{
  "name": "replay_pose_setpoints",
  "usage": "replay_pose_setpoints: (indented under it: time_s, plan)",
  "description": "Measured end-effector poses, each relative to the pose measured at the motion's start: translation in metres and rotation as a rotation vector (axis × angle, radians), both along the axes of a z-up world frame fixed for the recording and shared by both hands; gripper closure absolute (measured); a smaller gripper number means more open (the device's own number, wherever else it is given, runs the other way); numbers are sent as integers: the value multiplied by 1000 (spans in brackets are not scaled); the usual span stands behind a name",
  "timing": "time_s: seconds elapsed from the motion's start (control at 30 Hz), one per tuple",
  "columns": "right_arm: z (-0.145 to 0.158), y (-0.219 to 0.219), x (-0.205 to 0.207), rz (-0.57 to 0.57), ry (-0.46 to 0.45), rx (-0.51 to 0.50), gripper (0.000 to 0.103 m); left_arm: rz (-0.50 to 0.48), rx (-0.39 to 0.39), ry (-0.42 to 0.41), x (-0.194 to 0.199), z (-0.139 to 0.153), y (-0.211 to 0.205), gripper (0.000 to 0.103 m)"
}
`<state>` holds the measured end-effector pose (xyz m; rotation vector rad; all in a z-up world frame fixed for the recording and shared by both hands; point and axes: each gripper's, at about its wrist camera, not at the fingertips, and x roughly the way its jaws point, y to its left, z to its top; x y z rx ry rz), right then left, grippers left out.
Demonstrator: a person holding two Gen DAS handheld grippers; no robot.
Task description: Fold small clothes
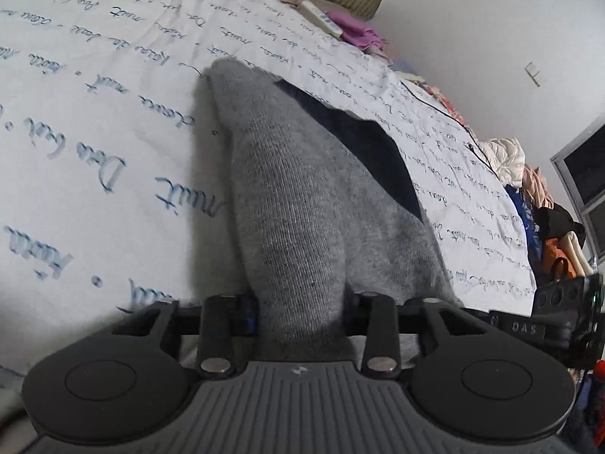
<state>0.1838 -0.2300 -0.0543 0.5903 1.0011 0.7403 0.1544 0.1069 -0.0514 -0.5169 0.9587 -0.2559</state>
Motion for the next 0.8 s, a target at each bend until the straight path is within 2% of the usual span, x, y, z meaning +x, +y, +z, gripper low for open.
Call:
replay_pose_setpoints:
  time_s: [0.1,0.17,0.23,0.27,0.3,0.37,0.47,0.5,0.57,0.63,0.67,0.73,0.77,0.8]
  plan:
    - [12,8,-9,48,-22,38,84,-5,63,-38,-8,16,13,70]
    - [7,17,-15,82,-28,-2,84,-15,87,-15,-9,9,16,68]
    - [-8,18,-14,75,-15,-52,84,-23,102,-8,-14,-5,13,60]
    - [-12,13,-13,56,-3,-19,79,-21,114,-38,-21,-3,10,55]
    - [-12,7,-12,38,25,14,75,-22,130,-55,-27,2,8,40]
    - [-2,-8,-10,0,35,37,63,-17,174,-105,-42,17,10,26]
    - [28,-34,-4,-106,-69,41,50,11,352,-299,-66,47,6,24]
    - [35,-37,5,-137,-91,50,50,8,422,-360,-69,54,-2,23]
    - [45,-32,30,-172,-94,75,50,-38,506,-441,-66,59,-22,22]
    - [44,-16,60,-162,-73,99,51,-90,570,-467,-56,47,-46,22]
    - [41,-4,76,-164,-59,78,50,-123,604,-457,-51,36,-57,22]
    - [28,20,101,-186,-19,-19,53,-172,699,-427,-45,14,-78,22]
    - [21,29,110,-181,-2,-51,55,-181,755,-448,-48,5,-85,22]
    - [16,36,116,-167,3,-69,70,-195,805,-476,-53,-1,-91,21]
